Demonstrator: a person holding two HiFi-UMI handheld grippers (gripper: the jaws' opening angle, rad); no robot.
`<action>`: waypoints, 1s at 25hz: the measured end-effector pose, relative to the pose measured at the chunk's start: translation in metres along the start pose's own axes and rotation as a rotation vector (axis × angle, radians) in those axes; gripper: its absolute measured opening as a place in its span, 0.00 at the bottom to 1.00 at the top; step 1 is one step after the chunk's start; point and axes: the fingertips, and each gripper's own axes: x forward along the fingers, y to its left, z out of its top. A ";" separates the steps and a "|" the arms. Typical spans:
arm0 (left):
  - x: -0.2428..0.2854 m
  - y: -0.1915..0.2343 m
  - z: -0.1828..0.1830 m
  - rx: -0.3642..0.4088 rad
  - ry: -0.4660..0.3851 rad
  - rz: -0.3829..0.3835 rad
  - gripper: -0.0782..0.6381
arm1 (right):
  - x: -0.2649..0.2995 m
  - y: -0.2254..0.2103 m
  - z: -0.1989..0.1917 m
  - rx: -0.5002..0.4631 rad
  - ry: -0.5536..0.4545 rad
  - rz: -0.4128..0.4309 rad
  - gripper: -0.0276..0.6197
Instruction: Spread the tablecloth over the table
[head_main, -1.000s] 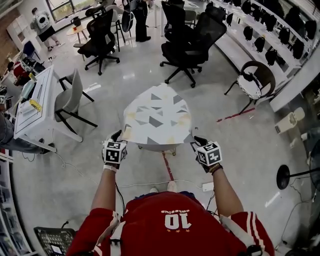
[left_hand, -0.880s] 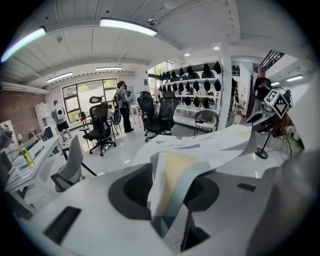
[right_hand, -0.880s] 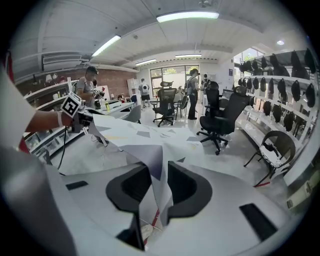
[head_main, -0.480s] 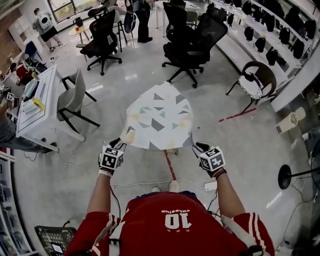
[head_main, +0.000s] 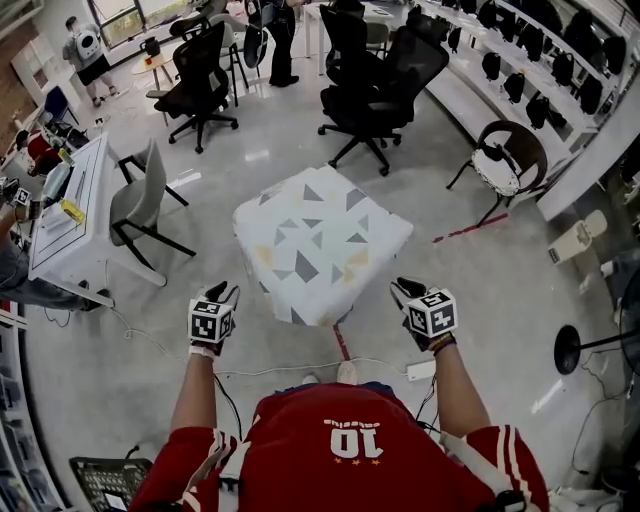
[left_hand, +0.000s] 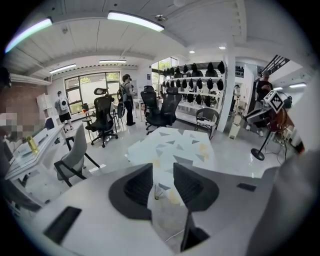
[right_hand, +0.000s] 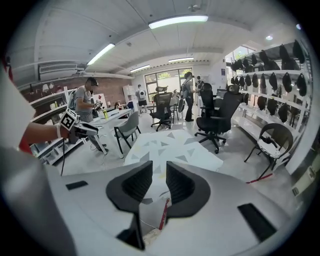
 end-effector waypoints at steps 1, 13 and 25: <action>0.002 -0.001 0.005 0.000 -0.010 -0.001 0.30 | 0.000 -0.001 0.002 0.009 -0.007 0.000 0.17; 0.012 -0.027 0.073 -0.124 -0.155 -0.073 0.30 | -0.012 -0.017 0.034 0.103 -0.101 0.018 0.17; -0.016 -0.068 0.185 -0.057 -0.338 -0.128 0.30 | -0.032 -0.018 0.095 0.103 -0.264 -0.003 0.17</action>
